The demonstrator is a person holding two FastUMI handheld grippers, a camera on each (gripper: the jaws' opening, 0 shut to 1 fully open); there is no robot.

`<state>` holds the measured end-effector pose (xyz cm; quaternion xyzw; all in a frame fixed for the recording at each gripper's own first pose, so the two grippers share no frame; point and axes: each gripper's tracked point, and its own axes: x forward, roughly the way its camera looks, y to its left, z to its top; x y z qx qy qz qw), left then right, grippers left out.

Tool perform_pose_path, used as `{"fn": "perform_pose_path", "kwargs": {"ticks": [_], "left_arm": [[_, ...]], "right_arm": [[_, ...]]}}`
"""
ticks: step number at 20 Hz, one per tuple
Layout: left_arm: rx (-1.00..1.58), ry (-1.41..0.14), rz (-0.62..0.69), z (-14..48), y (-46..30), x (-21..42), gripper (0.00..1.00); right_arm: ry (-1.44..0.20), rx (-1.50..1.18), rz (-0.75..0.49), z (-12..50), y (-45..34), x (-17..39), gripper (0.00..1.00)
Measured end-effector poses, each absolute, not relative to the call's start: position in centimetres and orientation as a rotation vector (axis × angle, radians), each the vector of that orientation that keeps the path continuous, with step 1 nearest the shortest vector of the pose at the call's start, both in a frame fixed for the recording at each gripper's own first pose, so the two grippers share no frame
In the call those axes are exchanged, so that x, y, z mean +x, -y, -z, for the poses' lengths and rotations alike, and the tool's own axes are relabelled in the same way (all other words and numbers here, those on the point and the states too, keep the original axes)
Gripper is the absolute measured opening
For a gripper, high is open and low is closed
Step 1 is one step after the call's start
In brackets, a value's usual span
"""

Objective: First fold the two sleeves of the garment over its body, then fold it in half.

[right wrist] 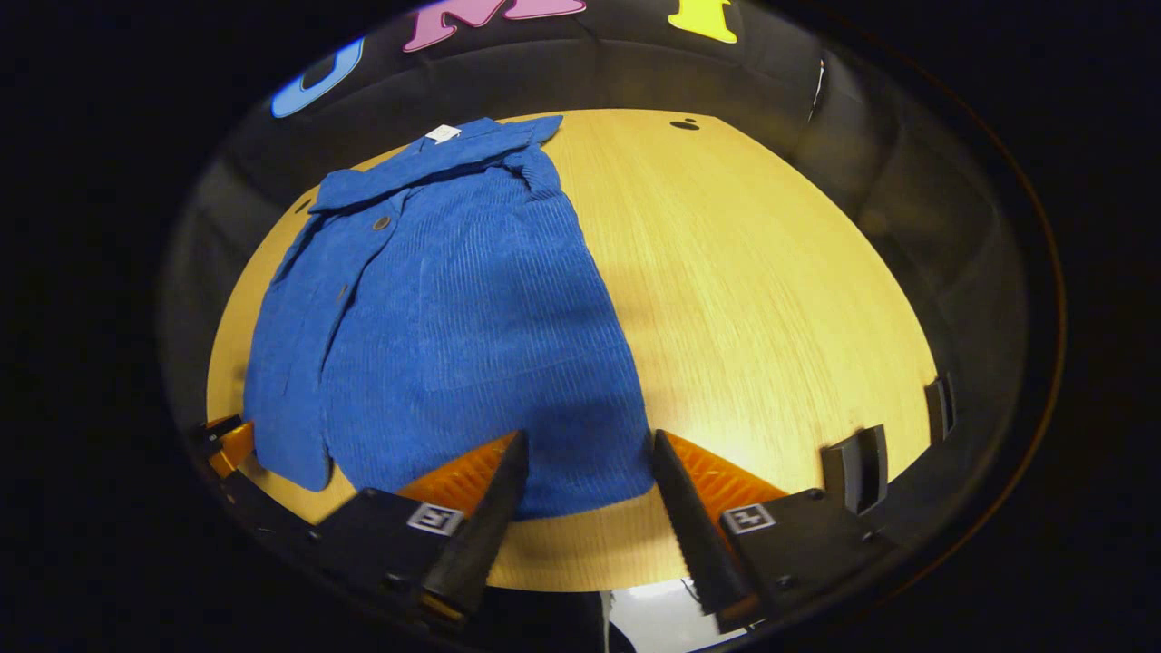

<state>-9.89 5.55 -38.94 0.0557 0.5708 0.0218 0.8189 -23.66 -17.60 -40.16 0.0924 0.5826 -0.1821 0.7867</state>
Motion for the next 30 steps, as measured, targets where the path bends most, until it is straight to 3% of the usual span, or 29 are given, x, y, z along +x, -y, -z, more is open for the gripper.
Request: {"fn": "perform_pose_path", "kwargs": {"ticks": [1, 2, 4, 5, 6, 12, 17, 18, 21, 24, 30], "left_arm": [[0.122, -1.217, -0.042, 39.2, -5.2, -9.7, 0.6], [0.121, -1.218, -0.031, 39.3, -4.8, -9.6, 0.55], [0.127, -1.215, 0.002, 39.0, -3.8, -9.3, 0.31], [0.128, -1.208, -0.029, 39.3, -3.4, -9.2, 0.12], [0.113, -1.207, -0.047, 39.4, -3.7, -9.0, 0.05], [0.021, -1.218, 0.028, 39.7, -2.2, -8.6, 0.01], [-0.035, -1.212, 0.018, 39.8, -1.9, -8.5, 0.01], [-0.031, -1.213, 0.021, 39.8, -1.9, -8.5, 0.01], [-0.007, -1.21, 0.035, 39.9, -1.9, -8.5, 0.01], [-0.036, -1.21, 0.038, 39.9, -1.9, -8.4, 0.01], [-0.136, -1.102, 0.115, 35.0, -0.5, -3.2, 0.01]], "right_arm": [[-1.259, 0.208, 0.384, 40.3, 17.1, -23.4, 0.63], [-1.26, 0.224, 0.361, 40.3, 16.5, -22.9, 0.46], [-1.275, 0.233, 0.316, 40.4, 15.6, -22.3, 0.21], [-1.301, 0.238, 0.265, 40.5, 14.9, -22.1, 0.2], [-1.301, 0.235, 0.248, 40.5, 15.0, -21.8, 0.21], [-1.341, 0.205, 0.224, 40.6, 14.9, -21.3, 0.21], [-1.328, 0.269, 0.288, 40.7, 15.4, -21.1, 0.2], [-1.321, 0.282, 0.272, 40.7, 15.3, -21.0, 0.06], [-1.297, 0.327, 0.2, 40.5, 14.3, -20.9, 0.02], [-1.273, 0.353, 0.219, 40.3, 14.7, -20.1, 0.02], [-1.121, 0.351, 0.199, 34.9, 15.6, -12.2, 0.02]]}}
